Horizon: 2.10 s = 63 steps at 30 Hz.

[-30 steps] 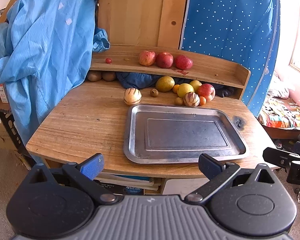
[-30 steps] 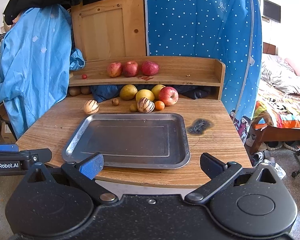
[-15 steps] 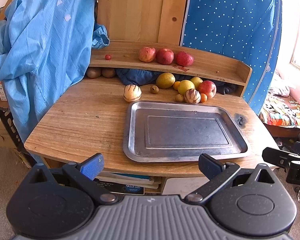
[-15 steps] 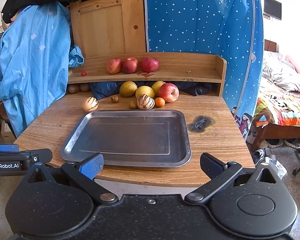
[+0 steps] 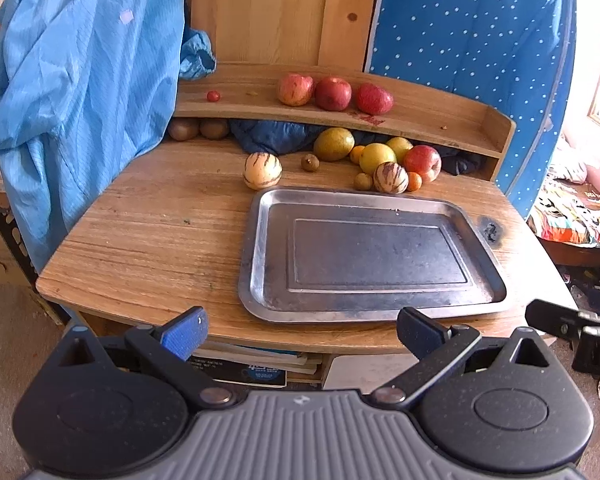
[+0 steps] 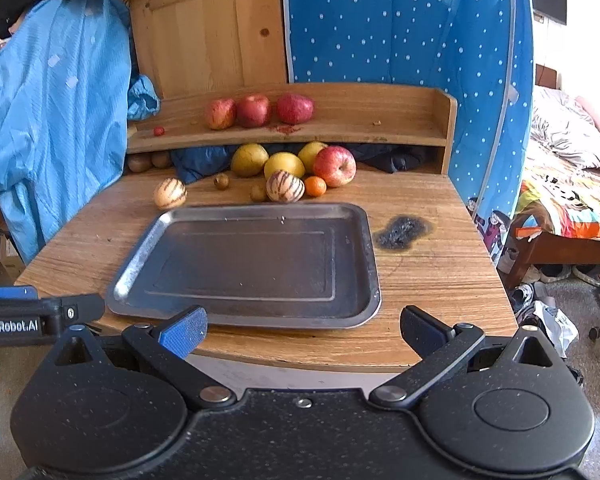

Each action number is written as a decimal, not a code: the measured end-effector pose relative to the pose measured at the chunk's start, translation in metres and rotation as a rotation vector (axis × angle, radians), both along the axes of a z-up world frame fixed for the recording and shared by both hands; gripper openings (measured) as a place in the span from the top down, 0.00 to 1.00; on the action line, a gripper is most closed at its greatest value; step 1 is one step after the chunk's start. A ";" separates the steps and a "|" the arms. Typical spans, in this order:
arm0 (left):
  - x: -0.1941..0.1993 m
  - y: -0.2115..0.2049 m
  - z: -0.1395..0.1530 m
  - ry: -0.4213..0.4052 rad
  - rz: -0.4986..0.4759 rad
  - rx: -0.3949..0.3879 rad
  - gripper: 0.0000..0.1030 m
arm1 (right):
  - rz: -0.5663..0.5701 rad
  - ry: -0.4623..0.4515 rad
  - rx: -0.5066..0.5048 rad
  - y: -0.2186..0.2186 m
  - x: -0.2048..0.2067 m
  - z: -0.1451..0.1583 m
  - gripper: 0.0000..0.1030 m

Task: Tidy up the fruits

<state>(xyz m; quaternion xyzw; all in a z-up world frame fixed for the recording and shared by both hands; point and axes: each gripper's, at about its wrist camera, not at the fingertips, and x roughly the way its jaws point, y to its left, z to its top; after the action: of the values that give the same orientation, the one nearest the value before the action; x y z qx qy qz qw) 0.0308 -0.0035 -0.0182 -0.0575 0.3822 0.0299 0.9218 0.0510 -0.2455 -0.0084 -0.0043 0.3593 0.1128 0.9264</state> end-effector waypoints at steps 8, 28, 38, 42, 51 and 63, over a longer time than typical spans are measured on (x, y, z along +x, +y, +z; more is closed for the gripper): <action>0.048 -0.011 -0.013 0.055 0.031 -0.024 0.01 | 0.050 0.020 -0.027 -0.014 0.055 -0.013 0.01; 0.163 0.055 -0.010 0.156 0.141 0.000 0.01 | 0.105 0.098 -0.040 0.024 0.124 -0.043 0.01; 0.260 0.101 -0.035 0.182 -0.157 0.008 0.01 | -0.104 0.011 -0.080 0.102 0.152 -0.039 0.01; 0.283 0.102 -0.049 0.176 -0.272 0.066 0.03 | -0.182 0.036 -0.036 0.118 0.188 -0.028 0.01; 0.305 0.114 -0.071 0.234 -0.423 -0.090 0.09 | -0.072 0.131 0.037 0.159 0.276 -0.019 0.01; 0.319 0.141 -0.077 0.231 -0.466 -0.238 0.35 | -0.003 0.265 0.009 0.201 0.333 -0.062 0.42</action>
<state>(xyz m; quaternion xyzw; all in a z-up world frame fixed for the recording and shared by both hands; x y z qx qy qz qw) 0.3500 0.1380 -0.0957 -0.0723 0.4882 -0.2214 0.8411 0.3842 -0.0441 -0.0708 0.0152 0.4781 0.1127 0.8709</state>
